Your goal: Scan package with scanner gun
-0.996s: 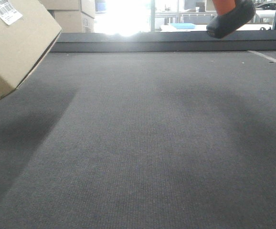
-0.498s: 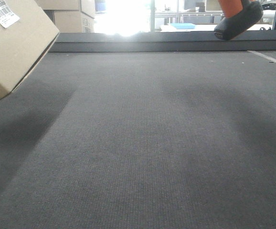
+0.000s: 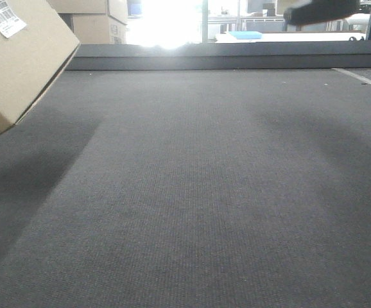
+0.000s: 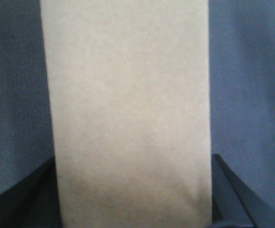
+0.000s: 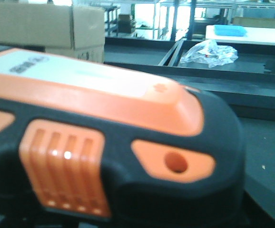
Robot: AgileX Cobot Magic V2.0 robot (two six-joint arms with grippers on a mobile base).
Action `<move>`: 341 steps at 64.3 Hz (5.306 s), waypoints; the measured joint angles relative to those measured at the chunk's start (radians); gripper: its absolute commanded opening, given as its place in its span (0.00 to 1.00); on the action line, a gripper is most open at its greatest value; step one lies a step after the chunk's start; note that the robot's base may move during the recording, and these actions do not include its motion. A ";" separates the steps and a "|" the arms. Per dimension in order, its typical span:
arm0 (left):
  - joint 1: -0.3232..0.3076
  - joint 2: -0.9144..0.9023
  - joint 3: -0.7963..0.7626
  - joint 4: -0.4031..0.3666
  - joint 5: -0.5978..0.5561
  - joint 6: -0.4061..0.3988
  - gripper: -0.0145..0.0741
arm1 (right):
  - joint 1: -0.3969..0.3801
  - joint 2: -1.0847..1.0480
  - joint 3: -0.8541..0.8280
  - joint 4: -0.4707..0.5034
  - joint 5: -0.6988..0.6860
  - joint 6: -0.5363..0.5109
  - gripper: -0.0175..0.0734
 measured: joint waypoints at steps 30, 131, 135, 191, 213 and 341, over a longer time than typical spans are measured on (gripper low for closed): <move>0.000 0.000 0.000 0.012 0.000 0.000 0.04 | 0.023 -0.041 0.264 0.030 -0.166 0.178 0.02; 0.000 0.000 0.000 0.014 0.000 0.000 0.04 | 0.059 0.292 0.444 -0.490 -0.611 0.722 0.56; 0.000 0.000 0.000 0.014 0.000 0.000 0.04 | 0.059 0.292 0.444 -0.492 -0.611 0.722 0.71; 0.000 0.000 0.000 0.014 0.000 0.000 0.04 | 0.059 0.204 0.442 -0.498 -0.415 0.670 0.81; 0.000 0.000 0.000 0.014 0.000 0.000 0.04 | 0.059 0.183 0.442 -0.366 -0.359 0.523 0.81; 0.000 0.160 -0.002 0.447 0.005 0.000 0.57 | 0.059 -0.286 0.500 -0.183 0.067 0.389 0.81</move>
